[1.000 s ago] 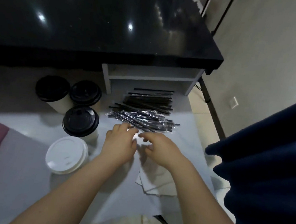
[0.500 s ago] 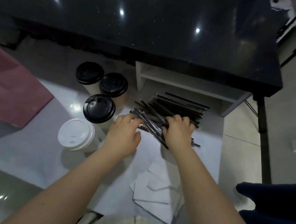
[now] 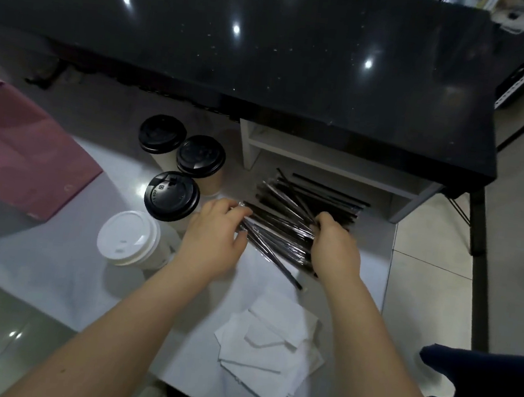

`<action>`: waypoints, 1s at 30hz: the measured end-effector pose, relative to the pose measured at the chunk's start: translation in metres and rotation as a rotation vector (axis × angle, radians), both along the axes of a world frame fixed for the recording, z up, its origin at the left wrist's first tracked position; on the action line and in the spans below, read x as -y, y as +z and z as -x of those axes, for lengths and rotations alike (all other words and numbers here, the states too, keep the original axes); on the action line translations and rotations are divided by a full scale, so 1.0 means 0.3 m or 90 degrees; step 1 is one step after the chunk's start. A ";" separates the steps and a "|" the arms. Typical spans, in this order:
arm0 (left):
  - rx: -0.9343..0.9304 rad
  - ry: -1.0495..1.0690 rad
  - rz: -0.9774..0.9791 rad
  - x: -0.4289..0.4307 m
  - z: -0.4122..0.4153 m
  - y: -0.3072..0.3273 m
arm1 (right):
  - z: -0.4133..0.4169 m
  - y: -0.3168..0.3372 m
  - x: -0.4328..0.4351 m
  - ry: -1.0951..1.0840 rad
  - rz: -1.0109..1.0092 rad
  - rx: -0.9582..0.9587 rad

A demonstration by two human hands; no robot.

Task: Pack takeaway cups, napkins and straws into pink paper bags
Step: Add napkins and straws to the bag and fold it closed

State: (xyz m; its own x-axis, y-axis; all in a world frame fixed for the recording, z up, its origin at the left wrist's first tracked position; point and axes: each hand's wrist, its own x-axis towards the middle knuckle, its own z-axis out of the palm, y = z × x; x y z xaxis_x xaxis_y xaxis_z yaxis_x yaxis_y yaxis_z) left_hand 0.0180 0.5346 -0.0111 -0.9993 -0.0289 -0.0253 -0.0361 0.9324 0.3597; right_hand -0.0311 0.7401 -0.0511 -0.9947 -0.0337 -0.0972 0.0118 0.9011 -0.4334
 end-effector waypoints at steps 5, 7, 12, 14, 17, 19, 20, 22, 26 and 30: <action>-0.032 0.010 -0.004 -0.011 0.024 0.038 | -0.017 0.040 -0.010 0.099 0.035 0.069; -0.053 0.021 -0.011 0.003 0.023 0.067 | -0.031 0.065 0.011 0.123 0.056 0.043; -0.113 0.047 -0.009 0.113 -0.038 0.161 | -0.058 0.146 0.130 0.182 0.085 -0.031; -0.141 0.079 -0.005 0.188 -0.088 0.198 | -0.071 0.178 0.204 0.228 0.103 -0.020; -0.173 0.125 0.006 0.330 -0.185 0.239 | -0.103 0.227 0.339 0.291 0.136 0.029; -0.193 0.156 0.005 0.433 -0.258 0.252 | -0.141 0.252 0.450 0.329 0.134 0.040; -0.197 0.172 0.005 0.486 -0.297 0.253 | -0.166 0.263 0.512 0.348 0.129 0.036; -0.200 0.198 0.008 0.592 -0.382 0.248 | -0.229 0.280 0.644 0.372 0.124 0.033; -0.174 0.222 0.041 0.833 -0.568 0.212 | -0.378 0.296 0.933 0.412 0.107 0.021; -0.144 0.246 0.068 1.097 -0.762 0.162 | -0.528 0.298 1.252 0.493 0.063 0.033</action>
